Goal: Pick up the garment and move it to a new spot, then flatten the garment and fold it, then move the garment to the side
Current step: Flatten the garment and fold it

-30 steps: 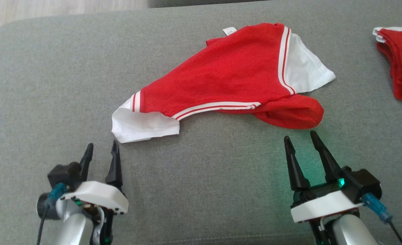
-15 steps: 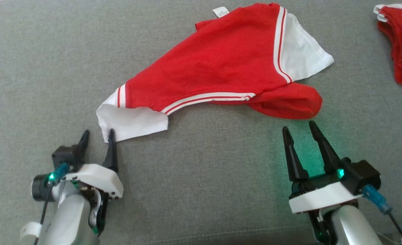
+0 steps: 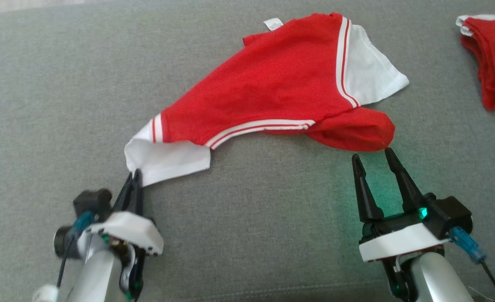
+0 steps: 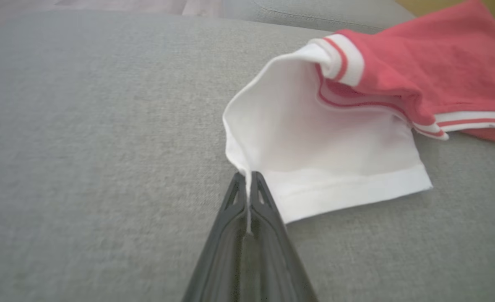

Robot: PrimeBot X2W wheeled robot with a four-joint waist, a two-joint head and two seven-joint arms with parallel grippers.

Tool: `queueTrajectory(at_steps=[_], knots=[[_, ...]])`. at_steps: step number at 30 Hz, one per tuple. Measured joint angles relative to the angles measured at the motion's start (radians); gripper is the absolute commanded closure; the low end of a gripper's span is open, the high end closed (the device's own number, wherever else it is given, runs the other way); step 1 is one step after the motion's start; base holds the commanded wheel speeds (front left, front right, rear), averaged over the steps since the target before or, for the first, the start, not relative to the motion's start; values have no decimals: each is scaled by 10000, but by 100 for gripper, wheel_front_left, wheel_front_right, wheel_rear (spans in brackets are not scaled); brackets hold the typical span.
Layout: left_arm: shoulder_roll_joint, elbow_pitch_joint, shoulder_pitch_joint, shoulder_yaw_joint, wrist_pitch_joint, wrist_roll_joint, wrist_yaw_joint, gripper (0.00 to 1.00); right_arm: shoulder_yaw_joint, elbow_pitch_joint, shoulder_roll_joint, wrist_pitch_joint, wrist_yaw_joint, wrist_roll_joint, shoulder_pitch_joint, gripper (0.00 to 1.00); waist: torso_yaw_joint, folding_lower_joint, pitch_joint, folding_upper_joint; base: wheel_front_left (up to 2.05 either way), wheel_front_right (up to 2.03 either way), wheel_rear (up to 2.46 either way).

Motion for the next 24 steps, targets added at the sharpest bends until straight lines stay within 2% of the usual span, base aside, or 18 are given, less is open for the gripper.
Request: queueTrajectory(at_steps=[9,17,21,24], knots=[[90,-1728,1336,884,2,0,259,100,-267,692,0,0,0,15,39,0,369,0,-281,0,0,0,0],[483,-2186,1329,1534,4,-4,211,100,-700,2140,0,0,0,652,-253,0,727,0,-222,0,0,0,0],[537,-2184,1292,1567,4,-4,100,100,-301,2738,-54,0,0,485,-677,0,808,1,-178,0,0,0,0],[531,-2184,1281,1570,4,0,61,100,67,2903,-337,0,0,-148,-846,0,845,0,-159,0,0,0,0]])
